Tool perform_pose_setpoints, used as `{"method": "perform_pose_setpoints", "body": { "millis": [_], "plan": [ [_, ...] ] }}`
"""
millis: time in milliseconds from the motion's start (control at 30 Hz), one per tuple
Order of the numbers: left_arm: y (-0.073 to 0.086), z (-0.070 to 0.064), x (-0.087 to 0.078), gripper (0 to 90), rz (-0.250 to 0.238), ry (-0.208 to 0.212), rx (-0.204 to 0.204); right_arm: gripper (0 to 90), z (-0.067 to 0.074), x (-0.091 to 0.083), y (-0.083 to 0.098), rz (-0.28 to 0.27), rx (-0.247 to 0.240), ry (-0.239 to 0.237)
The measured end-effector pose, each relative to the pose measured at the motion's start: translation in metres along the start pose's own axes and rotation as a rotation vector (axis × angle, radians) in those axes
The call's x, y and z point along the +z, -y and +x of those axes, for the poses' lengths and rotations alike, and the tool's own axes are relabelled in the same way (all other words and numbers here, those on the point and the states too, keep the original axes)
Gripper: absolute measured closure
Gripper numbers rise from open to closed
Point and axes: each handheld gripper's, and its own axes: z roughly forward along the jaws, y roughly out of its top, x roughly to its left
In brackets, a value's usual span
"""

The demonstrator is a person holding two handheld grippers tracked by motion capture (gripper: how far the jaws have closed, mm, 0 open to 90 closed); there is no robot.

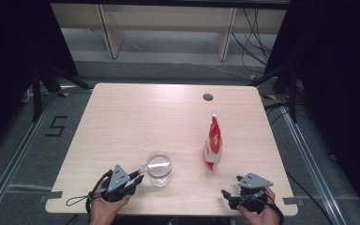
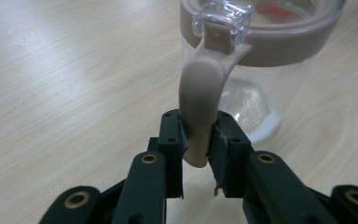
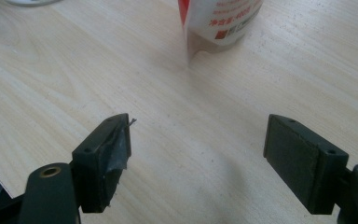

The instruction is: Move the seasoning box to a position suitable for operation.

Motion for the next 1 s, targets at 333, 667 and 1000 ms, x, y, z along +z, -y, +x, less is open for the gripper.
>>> {"method": "perform_pose_setpoints", "body": {
  "millis": [333,667,1000],
  "plan": [
    [-0.003,0.005,0.009,75.5,-0.009,0.133,0.057,23.9,0.001,0.0,0.0,0.01,0.019,-0.009],
    [-0.007,-0.007,0.016,75.4,-0.02,0.227,0.085,23.9,0.001,0.001,0.0,0.003,0.008,-0.017],
    [-0.008,-0.008,0.02,71.5,-0.023,0.291,0.018,23.9,0.002,0.001,-0.001,0.004,-0.01,-0.028]
  ]
}}
